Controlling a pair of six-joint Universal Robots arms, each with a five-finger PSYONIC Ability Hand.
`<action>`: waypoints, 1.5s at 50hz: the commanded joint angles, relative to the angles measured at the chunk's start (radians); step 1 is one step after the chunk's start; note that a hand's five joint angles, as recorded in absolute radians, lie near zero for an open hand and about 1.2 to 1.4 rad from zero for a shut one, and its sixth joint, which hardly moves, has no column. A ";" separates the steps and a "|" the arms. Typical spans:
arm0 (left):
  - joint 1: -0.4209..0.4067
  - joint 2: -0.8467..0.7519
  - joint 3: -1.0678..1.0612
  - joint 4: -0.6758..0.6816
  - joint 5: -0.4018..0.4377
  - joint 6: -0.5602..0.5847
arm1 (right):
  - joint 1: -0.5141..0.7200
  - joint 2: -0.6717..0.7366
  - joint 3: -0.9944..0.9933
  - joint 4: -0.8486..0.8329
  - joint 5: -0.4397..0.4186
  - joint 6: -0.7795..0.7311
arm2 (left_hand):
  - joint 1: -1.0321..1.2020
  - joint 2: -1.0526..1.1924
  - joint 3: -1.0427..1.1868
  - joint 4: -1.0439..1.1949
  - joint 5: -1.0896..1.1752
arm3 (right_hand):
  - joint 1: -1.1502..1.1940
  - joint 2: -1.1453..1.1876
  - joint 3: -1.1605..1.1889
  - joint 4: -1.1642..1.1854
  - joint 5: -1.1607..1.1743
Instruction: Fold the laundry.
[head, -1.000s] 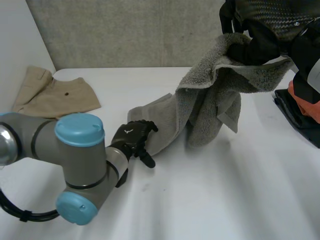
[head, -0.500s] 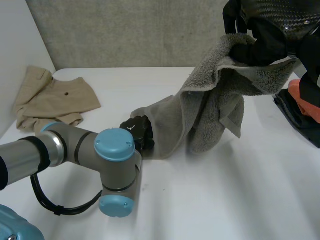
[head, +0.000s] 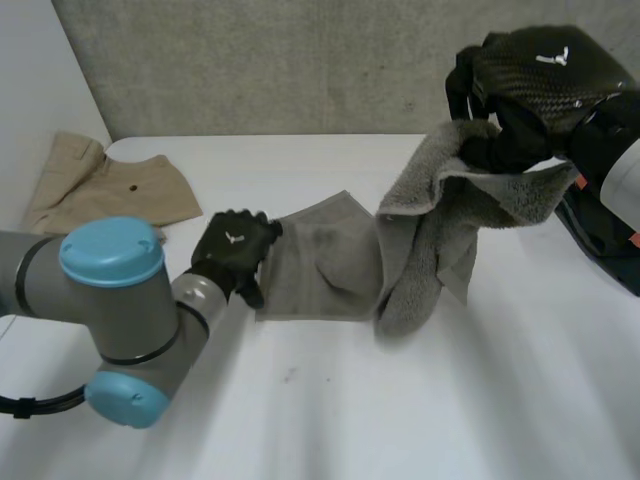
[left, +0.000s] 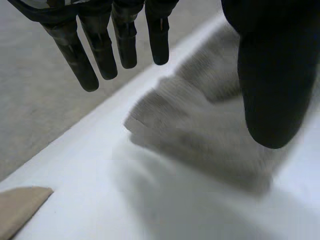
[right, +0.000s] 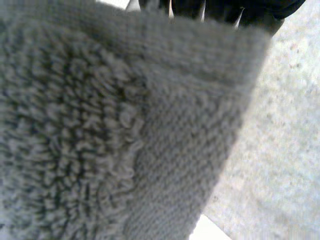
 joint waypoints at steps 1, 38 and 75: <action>0.023 -0.049 -0.003 -0.059 0.072 0.169 | -0.020 0.043 0.011 -0.002 0.002 -0.004 | 0.041 0.050 0.044 0.056 0.060 | 0.445 0.228 0.215 0.209 0.249; -0.009 -0.301 0.313 -0.056 0.068 0.096 | -0.020 0.099 0.046 -0.026 0.000 -0.006 | 0.405 0.414 0.408 0.420 0.424 | 0.445 0.228 0.215 0.209 0.249; 0.107 0.280 -0.092 -0.076 -0.040 0.112 | -0.187 0.240 0.051 0.220 0.015 -0.556 | 1.050 1.060 1.053 1.065 1.069 | 0.445 0.228 0.215 0.209 0.249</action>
